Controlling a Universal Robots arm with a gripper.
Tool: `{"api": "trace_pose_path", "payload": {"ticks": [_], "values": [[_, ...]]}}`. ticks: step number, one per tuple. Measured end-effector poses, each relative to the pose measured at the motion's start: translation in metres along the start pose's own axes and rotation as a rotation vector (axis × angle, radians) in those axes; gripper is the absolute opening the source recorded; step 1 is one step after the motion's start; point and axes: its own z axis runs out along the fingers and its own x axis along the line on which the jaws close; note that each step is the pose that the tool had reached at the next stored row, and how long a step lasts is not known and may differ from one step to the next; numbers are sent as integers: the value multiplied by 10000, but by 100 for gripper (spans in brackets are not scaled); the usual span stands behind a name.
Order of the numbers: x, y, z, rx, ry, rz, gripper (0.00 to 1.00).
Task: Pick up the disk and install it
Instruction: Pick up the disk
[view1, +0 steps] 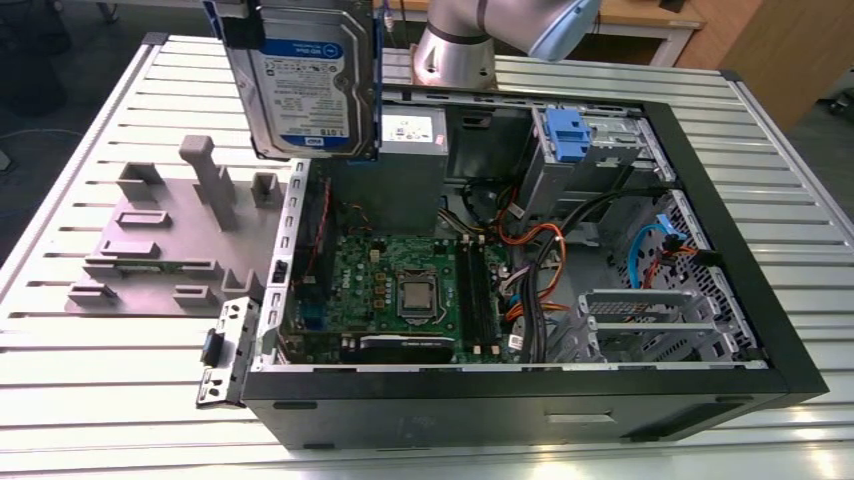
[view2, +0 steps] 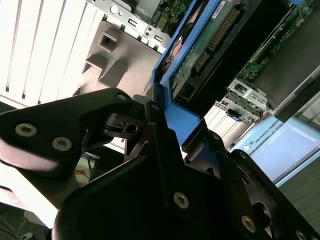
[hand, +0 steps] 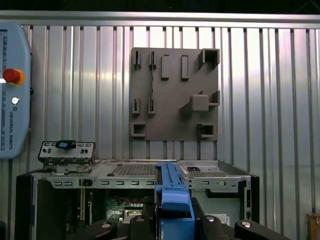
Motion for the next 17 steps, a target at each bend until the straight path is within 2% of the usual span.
{"api": "trace_pose_path", "payload": {"ticks": [12,17], "values": [[-4,-164,-6,-1,1,0,36],[-4,-186,-6,1,-1,2,36]]}}
